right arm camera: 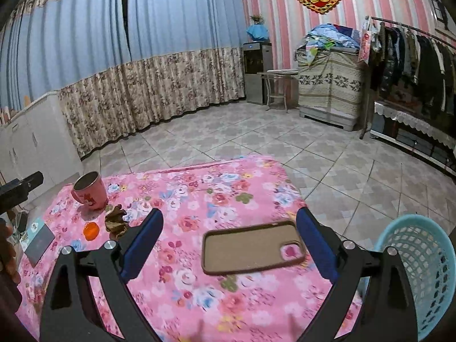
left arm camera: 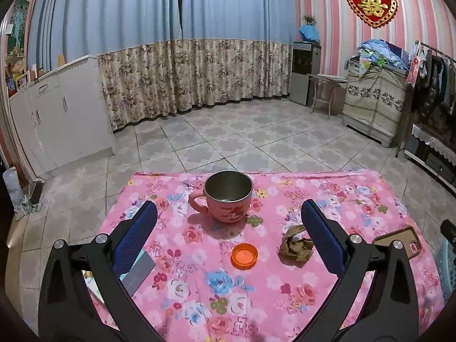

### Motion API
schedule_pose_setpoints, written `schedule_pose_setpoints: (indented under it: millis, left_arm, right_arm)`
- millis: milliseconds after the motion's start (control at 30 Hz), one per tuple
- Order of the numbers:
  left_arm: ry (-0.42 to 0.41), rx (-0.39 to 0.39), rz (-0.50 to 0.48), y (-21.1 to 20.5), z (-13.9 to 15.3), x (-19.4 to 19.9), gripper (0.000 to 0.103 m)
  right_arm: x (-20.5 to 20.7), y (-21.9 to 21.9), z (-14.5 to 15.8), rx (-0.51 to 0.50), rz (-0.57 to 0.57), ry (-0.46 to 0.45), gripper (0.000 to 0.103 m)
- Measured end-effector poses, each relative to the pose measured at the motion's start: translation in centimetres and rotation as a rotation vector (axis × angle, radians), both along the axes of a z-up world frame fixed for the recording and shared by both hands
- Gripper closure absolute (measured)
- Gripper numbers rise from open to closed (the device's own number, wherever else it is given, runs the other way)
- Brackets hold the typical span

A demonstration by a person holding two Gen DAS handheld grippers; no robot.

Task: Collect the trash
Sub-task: 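Move both grippers back over the table toward the brown paper scrap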

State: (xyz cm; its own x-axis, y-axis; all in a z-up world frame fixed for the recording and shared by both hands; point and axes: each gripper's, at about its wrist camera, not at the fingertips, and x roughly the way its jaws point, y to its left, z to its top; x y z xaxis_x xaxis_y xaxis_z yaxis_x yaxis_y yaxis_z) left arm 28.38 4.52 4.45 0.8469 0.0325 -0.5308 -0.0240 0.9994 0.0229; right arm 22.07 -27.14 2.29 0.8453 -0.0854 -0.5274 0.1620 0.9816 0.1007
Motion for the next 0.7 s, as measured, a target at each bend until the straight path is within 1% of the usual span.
schedule_pose_setpoints:
  millis: [100, 233, 367, 433, 533, 700]
  left_arm:
    - [0.014, -0.003, 0.013, 0.4, -0.7, 0.7, 0.005]
    - [0.050, -0.008, 0.020, 1.4, -2.5, 1.9, 0.005]
    - [0.092, -0.001, 0.021, 1.7, -4.5, 2.6, 0.005]
    - [0.123, 0.005, 0.029, 1.8, -5.7, 3.0, 0.005]
    - [0.176, -0.022, 0.012, 1.8, -7.4, 3.7, 0.005]
    - [0.261, -0.010, 0.007, 1.1, -9.6, 5.0, 0.005]
  right_arm:
    - [1.0, 0.7, -0.5, -0.004, 0.009, 0.013, 0.010]
    - [2.6, 1.7, -1.4, -0.024, 0.016, 0.037, 0.010]
    - [3.8, 2.3, -2.6, -0.018, 0.025, 0.065, 0.010]
    - [4.1, 2.7, -3.4, -0.038, 0.027, 0.073, 0.010]
    - [4.2, 3.0, -4.8, -0.054, 0.035, 0.099, 0.010]
    - [3.9, 2.3, -6.2, -0.026, 0.016, 0.139, 0.010]
